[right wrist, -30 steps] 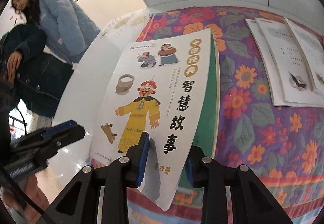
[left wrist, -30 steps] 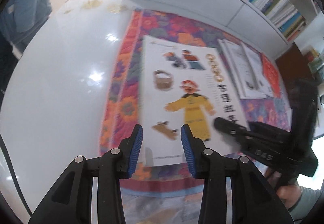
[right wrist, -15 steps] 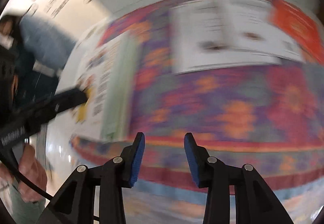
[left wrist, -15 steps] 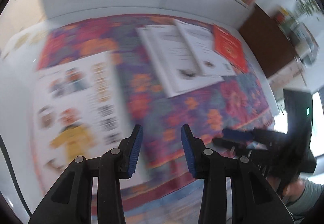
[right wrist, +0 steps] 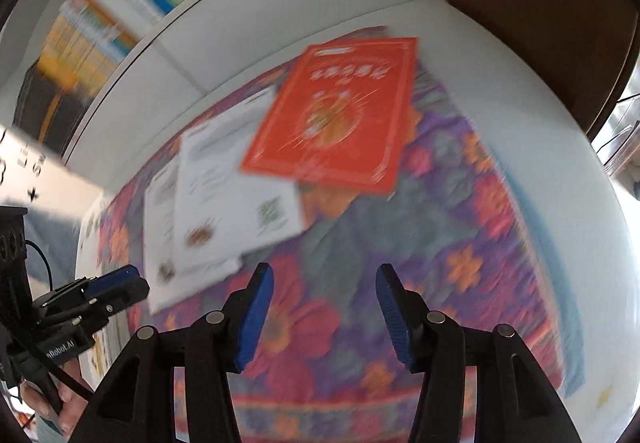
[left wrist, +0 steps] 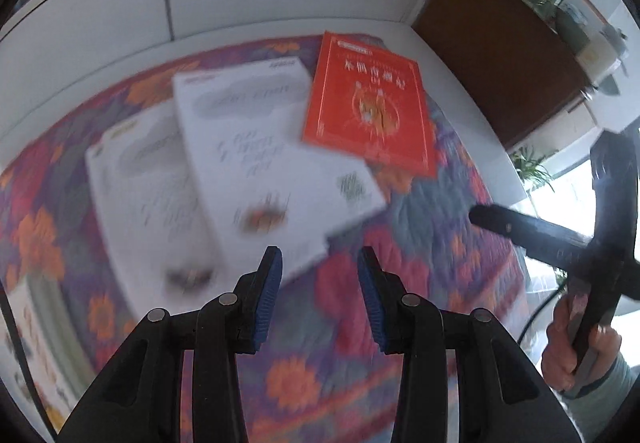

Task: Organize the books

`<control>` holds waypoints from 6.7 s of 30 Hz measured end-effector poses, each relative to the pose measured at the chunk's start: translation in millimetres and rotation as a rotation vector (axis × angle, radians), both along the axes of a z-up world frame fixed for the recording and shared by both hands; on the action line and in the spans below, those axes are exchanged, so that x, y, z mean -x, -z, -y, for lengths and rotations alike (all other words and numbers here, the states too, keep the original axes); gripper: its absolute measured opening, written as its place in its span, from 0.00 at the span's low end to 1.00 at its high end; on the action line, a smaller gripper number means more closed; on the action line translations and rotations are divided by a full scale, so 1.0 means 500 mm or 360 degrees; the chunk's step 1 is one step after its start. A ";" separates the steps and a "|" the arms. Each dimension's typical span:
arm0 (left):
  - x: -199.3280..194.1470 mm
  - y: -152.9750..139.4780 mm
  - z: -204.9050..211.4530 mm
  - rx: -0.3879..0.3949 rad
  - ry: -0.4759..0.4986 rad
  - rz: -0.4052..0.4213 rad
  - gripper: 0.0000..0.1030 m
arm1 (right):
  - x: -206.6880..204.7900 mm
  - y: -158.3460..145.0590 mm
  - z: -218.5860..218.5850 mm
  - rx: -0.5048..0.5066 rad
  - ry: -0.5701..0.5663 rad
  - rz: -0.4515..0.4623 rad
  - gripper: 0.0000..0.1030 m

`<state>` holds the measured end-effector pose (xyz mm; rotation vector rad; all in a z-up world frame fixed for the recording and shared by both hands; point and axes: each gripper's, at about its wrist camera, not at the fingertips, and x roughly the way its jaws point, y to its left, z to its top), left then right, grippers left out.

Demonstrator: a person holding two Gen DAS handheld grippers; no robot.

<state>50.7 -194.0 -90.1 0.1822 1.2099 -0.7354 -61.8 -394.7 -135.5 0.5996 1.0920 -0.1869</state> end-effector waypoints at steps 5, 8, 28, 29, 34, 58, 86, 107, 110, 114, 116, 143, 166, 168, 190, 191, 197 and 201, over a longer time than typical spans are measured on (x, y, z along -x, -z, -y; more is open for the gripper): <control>-0.099 0.045 0.105 -0.0050 -0.0069 -0.0030 0.36 | -0.051 0.046 0.076 -0.0044 0.0041 -0.0015 0.50; -0.145 0.077 0.146 -0.0081 -0.0138 -0.0055 0.36 | -0.080 0.072 0.105 -0.0032 0.0050 -0.0020 0.40; -0.019 0.112 0.074 0.0038 -0.0181 -0.0235 0.40 | -0.091 0.120 0.078 0.0014 -0.0308 -0.0078 0.38; 0.018 0.113 0.050 0.0022 -0.0193 -0.0250 0.40 | -0.064 0.120 0.049 0.0028 -0.0383 -0.0104 0.39; 0.175 0.120 -0.058 -0.0033 -0.0320 -0.0316 0.40 | 0.045 0.115 -0.069 0.0079 -0.0626 -0.0161 0.42; 0.261 0.161 -0.186 -0.0090 -0.0578 -0.0304 0.40 | 0.114 0.111 -0.208 0.0038 -0.0792 -0.0253 0.44; 0.245 0.113 -0.214 0.0512 -0.0566 -0.0524 0.37 | 0.151 0.122 -0.145 -0.0255 -0.0560 -0.0153 0.41; 0.167 0.119 -0.115 0.0952 -0.0601 -0.0811 0.11 | 0.176 0.202 0.003 -0.1376 -0.0161 -0.0023 0.65; 0.165 0.141 -0.115 0.1021 -0.0630 -0.0915 0.11 | 0.167 0.224 0.009 -0.1554 -0.0074 0.0062 0.61; 0.179 0.149 -0.105 0.0799 -0.0628 -0.0836 0.11 | 0.156 0.197 0.001 -0.1406 -0.0092 0.0106 0.30; 0.190 0.145 -0.094 0.0671 -0.0600 -0.0751 0.12 | 0.152 0.157 -0.006 -0.1151 -0.0190 0.0126 0.26; 0.233 -0.109 -0.489 0.0369 -0.0489 0.0112 0.20 | 0.109 -0.192 -0.547 0.0051 -0.0936 0.0465 0.24; 0.147 0.021 -0.793 0.0388 -0.0670 -0.0084 0.24 | -0.031 -0.067 -0.863 -0.0085 -0.0974 0.0247 0.25; 0.151 0.039 -0.801 0.0379 -0.0672 -0.0126 0.25 | -0.039 -0.046 -0.857 -0.0156 -0.0943 0.0190 0.25; 0.155 0.074 -0.918 0.0252 -0.1038 -0.0162 0.25 | -0.022 0.002 -0.851 -0.0087 -0.0941 -0.0054 0.35; 0.152 0.071 -0.916 0.0254 -0.1039 -0.0153 0.25 | -0.013 0.001 -0.844 -0.0085 -0.0945 -0.0062 0.36; 0.149 0.036 -0.857 0.0213 -0.0996 -0.0097 0.25 | -0.013 0.004 -0.839 -0.0117 -0.1015 -0.0063 0.36; 0.159 0.009 -0.797 0.0232 -0.0968 -0.0083 0.25 | -0.021 0.010 -0.826 -0.0153 -0.1071 -0.0065 0.36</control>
